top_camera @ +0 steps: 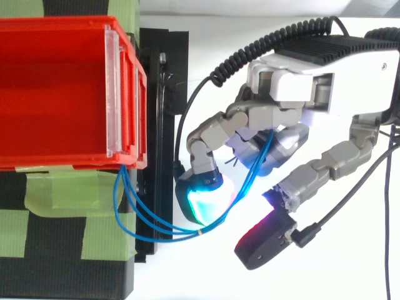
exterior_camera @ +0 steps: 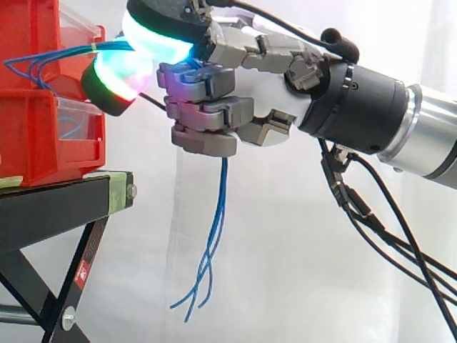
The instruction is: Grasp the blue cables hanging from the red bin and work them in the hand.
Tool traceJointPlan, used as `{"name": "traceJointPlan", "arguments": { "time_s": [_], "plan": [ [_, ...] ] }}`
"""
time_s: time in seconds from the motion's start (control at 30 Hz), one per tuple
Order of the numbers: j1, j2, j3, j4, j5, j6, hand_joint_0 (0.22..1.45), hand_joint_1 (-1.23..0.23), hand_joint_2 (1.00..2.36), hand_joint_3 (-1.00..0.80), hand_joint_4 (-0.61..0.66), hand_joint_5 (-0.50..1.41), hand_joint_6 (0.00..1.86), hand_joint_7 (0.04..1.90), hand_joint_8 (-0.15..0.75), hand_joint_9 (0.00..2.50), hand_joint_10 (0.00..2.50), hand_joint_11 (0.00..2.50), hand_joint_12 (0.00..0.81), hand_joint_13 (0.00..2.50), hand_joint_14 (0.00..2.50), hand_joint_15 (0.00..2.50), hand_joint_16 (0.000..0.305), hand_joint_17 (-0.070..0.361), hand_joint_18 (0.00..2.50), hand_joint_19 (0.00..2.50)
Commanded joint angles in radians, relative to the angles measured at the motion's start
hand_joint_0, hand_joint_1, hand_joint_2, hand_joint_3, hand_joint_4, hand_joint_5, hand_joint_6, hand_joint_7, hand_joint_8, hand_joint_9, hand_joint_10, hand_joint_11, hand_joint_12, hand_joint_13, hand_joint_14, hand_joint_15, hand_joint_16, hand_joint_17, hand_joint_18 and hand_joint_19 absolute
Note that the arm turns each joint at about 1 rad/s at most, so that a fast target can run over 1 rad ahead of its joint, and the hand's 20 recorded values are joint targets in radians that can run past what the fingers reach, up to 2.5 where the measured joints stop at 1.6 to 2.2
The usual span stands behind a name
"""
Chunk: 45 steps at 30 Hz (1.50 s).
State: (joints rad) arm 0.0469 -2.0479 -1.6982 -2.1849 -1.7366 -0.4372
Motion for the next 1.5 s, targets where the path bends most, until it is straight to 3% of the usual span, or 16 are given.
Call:
{"name": "traceJointPlan", "arguments": {
  "time_s": [0.0, 0.2, 0.93, 1.37, 1.47],
  "plan": [
    [-0.004, 0.000, 0.005, 0.002, -0.008, 0.000, 1.00, -0.55, 1.02, -0.25, 0.23, 0.19, 0.37, 1.25, 0.327, 0.72, 2.50, 1.85, 0.377, 0.96, 2.50, 1.29, 0.046, 0.104, 1.35, 1.83],
    [-0.004, 0.000, 0.003, 0.002, -0.009, -0.002, 0.95, -0.52, 1.02, -0.58, 0.24, 0.20, 0.31, 1.27, 0.331, 0.74, 2.50, 1.85, 0.377, 0.97, 2.50, 1.27, 0.047, 0.105, 1.38, 1.83],
    [-0.006, 0.000, 0.006, 0.002, -0.009, -0.002, 0.85, -0.55, 1.00, -1.00, 0.28, 0.29, 0.34, 1.21, 0.335, 0.84, 2.50, 1.82, 0.391, 1.03, 2.50, 1.26, 0.049, 0.110, 1.45, 1.79],
    [-0.006, 0.000, 0.008, 0.002, -0.009, -0.002, 0.83, -0.61, 1.00, -1.00, 0.26, 0.42, 0.29, 1.23, 0.312, 0.94, 2.50, 1.82, 0.379, 1.09, 2.50, 1.28, 0.049, 0.111, 1.53, 1.80],
    [-0.004, 0.000, 0.006, 0.004, -0.009, -0.002, 0.90, -0.64, 1.00, -0.95, 0.24, 0.46, 0.27, 1.25, 0.299, 0.99, 2.50, 1.83, 0.372, 1.11, 2.50, 1.29, 0.049, 0.111, 1.59, 1.84]
  ]
}}
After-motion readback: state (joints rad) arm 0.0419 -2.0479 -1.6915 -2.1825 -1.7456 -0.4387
